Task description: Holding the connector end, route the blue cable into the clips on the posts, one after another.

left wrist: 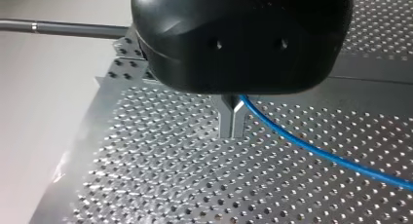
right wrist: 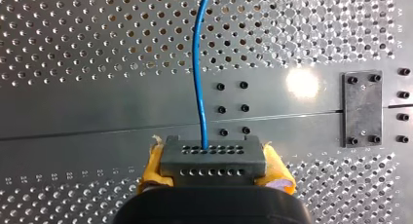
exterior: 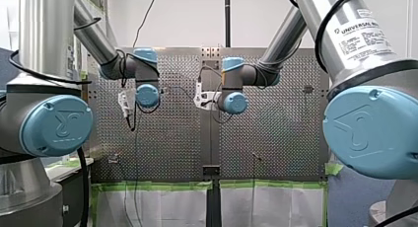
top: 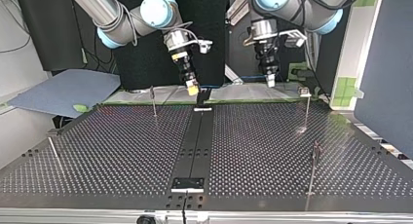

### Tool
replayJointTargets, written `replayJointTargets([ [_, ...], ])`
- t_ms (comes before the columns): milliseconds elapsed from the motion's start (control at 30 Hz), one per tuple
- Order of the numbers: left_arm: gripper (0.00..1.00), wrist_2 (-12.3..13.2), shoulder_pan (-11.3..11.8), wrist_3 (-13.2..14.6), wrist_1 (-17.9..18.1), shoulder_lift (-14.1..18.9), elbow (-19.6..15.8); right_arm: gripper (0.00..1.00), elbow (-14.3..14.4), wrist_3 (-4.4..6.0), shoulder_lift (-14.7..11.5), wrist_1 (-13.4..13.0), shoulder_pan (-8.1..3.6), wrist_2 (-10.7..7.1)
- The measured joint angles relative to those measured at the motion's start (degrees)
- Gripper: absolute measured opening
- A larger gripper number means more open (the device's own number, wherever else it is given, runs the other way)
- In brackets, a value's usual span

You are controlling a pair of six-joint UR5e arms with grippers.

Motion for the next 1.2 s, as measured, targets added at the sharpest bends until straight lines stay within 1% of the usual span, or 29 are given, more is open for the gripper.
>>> replayJointTargets([
  [100,0.00,0.62,0.12,-1.15,-1.30,1.29,0.01,0.00,-0.58,0.06,0.07,0.22,-0.02,-0.19],
  [167,0.00,1.37,0.24,-2.06,-2.28,2.25,0.01,0.00,-1.24,0.03,0.13,0.62,0.06,-0.69],
  [267,0.00,2.58,0.51,-3.40,-3.60,3.59,0.11,0.00,-2.43,-0.09,0.16,1.38,0.43,-1.60],
  [367,0.00,3.35,1.00,-4.57,-4.85,4.85,0.61,0.00,-3.61,-0.14,0.22,2.07,0.80,-2.01],
  [500,0.00,3.55,1.70,-5.20,-6.64,6.63,1.96,0.00,-5.16,-0.11,0.23,3.06,1.17,-2.27],
  [700,0.00,3.14,3.04,-5.83,-9.72,9.46,4.24,0.00,-7.96,-0.04,0.25,5.32,1.50,-2.70],
  [900,0.00,2.86,4.86,-5.80,-12.82,10.08,6.34,0.00,-10.84,0.01,0.26,7.20,1.88,-3.27],
  [1100,0.00,4.94,7.56,-7.23,-13.97,10.11,7.05,0.00,-13.90,-0.19,0.25,9.10,2.52,-4.28],
  [1200,0.00,6.21,8.85,-7.09,-14.08,10.09,7.26,0.00,-15.15,-0.23,0.25,9.82,2.80,-4.55],
])
